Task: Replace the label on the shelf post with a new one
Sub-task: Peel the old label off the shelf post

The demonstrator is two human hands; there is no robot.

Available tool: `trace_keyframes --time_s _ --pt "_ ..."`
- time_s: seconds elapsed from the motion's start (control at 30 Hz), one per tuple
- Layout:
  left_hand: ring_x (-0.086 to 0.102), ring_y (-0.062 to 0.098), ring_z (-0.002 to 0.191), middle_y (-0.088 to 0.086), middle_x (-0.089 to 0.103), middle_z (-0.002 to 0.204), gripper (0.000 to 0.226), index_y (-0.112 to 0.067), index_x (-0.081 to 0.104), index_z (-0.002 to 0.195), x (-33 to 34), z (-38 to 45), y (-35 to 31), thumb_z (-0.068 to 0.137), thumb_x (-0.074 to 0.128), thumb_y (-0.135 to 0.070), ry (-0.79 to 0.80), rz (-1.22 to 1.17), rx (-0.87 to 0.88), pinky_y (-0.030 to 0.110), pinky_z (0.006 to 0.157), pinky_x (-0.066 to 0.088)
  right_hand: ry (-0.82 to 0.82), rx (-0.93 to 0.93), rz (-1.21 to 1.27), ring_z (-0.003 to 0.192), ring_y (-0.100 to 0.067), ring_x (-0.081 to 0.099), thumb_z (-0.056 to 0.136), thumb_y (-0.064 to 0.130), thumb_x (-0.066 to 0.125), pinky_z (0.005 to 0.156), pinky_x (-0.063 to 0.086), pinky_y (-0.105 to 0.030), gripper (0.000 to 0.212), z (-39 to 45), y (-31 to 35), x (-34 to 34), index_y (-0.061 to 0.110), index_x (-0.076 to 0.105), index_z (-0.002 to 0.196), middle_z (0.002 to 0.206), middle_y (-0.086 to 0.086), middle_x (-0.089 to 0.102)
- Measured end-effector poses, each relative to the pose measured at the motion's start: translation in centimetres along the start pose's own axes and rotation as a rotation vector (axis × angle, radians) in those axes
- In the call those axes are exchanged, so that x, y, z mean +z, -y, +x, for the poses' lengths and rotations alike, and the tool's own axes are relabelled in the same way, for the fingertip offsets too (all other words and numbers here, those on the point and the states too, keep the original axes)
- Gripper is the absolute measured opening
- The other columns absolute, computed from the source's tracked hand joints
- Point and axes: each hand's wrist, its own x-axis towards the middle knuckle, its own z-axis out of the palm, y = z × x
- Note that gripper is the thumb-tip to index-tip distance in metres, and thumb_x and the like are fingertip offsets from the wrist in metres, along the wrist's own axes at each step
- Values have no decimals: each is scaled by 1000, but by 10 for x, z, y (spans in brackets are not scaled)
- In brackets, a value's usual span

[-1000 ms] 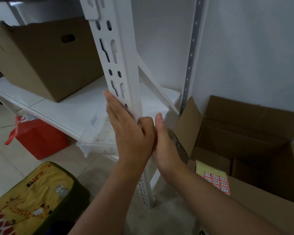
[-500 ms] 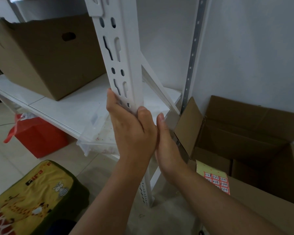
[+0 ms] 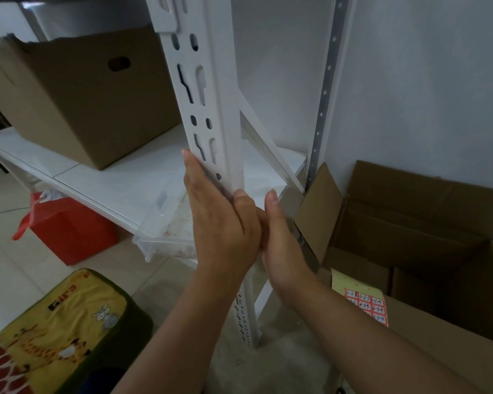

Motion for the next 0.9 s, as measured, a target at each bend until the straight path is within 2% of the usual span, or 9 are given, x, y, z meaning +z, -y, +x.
trace_keyframes --time_s 0.23,0.3,0.43,0.53,0.6,0.67,0.73,0.8,0.9 --pt "1 -30 124 -5 11 141 72 6 1 149 3 0 0 91 38 -15 -21 26 -14 -4 102 10 16 7 -12 94 9 64 78 65 19 77 47 -9 59 -1 0 0 44 74 75 88 19 73" --pt "0 -29 126 -4 11 142 73 5 -1 149 2 1 0 90 36 -18 -14 39 -3 -3 103 9 9 5 -13 96 7 65 80 65 19 78 47 -10 61 0 -1 0 40 74 80 90 16 74" --pt "2 -25 128 -3 11 145 76 4 -4 149 -1 0 2 89 39 -12 25 39 -3 -1 105 10 -4 9 -5 100 3 65 80 65 19 80 49 -12 63 2 -4 -1 32 71 95 98 10 74" --pt "8 -8 136 9 12 155 81 2 -6 149 -5 1 4 87 44 -8 57 35 -11 3 109 9 2 7 -5 100 1 65 80 64 19 79 49 -11 67 2 -5 -1 27 70 101 99 7 75" --pt "11 -10 137 2 12 153 82 1 -3 150 -7 2 2 84 47 -8 66 0 4 4 109 14 12 4 3 98 2 66 81 63 19 77 49 -9 65 0 -3 -1 27 70 99 95 10 75" --pt "31 -6 131 1 21 150 77 1 6 149 -8 4 -3 85 46 -15 48 -42 -19 6 100 31 14 -1 11 97 5 65 82 61 19 76 48 -9 60 0 -2 0 31 70 93 92 13 75" --pt "56 11 99 11 46 134 67 -2 17 143 -10 8 -9 86 41 -27 16 -73 -74 15 73 47 3 -2 -15 99 4 65 82 62 19 81 48 -11 60 2 -3 0 34 71 90 96 12 74" --pt "56 15 73 11 53 105 58 -5 25 134 -10 11 -13 85 38 -33 -21 -76 -115 15 54 44 -13 -3 -38 102 3 64 81 64 18 87 47 -17 60 3 -4 0 37 72 88 99 12 74" --pt "55 14 67 8 52 95 53 -6 28 128 -11 13 -13 84 39 -34 -25 -68 -119 15 50 42 -13 -9 -42 103 6 63 80 64 19 89 45 -16 58 3 -4 0 42 72 83 96 18 73"
